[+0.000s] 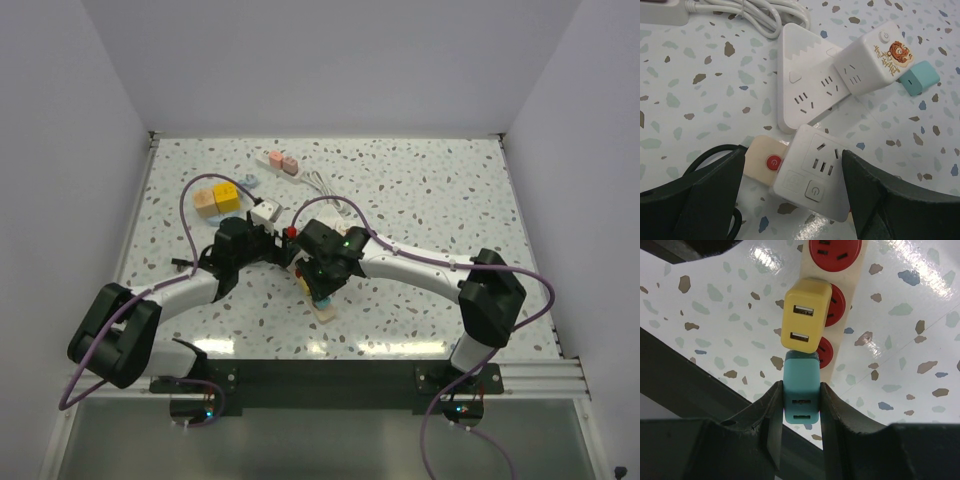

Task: Insert the plug

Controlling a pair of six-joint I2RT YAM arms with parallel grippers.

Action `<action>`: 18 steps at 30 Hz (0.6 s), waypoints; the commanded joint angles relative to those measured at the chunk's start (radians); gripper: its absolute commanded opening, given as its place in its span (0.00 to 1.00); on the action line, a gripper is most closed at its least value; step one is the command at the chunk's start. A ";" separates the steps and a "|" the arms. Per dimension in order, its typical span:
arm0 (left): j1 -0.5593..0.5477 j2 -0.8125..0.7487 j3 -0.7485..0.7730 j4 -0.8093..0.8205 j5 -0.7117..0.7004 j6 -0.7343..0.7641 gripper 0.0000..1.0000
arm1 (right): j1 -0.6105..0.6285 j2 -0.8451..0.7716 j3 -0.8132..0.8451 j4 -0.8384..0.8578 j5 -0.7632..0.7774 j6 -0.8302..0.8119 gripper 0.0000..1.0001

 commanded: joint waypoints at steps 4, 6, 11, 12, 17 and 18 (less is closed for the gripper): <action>-0.008 0.010 0.040 0.013 0.023 0.024 0.83 | 0.005 0.013 0.024 0.025 0.047 -0.007 0.00; -0.008 0.012 0.042 0.011 0.023 0.024 0.83 | 0.005 0.008 0.022 0.025 0.051 -0.004 0.00; -0.006 0.012 0.042 0.011 0.023 0.024 0.83 | 0.007 -0.001 0.024 0.026 0.053 -0.004 0.00; -0.008 0.012 0.042 0.011 0.023 0.024 0.83 | 0.008 -0.003 0.024 0.028 0.051 -0.004 0.00; -0.008 0.016 0.043 0.010 0.024 0.024 0.83 | 0.010 -0.010 0.030 0.023 0.059 -0.002 0.00; -0.008 0.018 0.043 0.010 0.024 0.026 0.83 | 0.011 -0.010 0.028 0.025 0.059 -0.002 0.00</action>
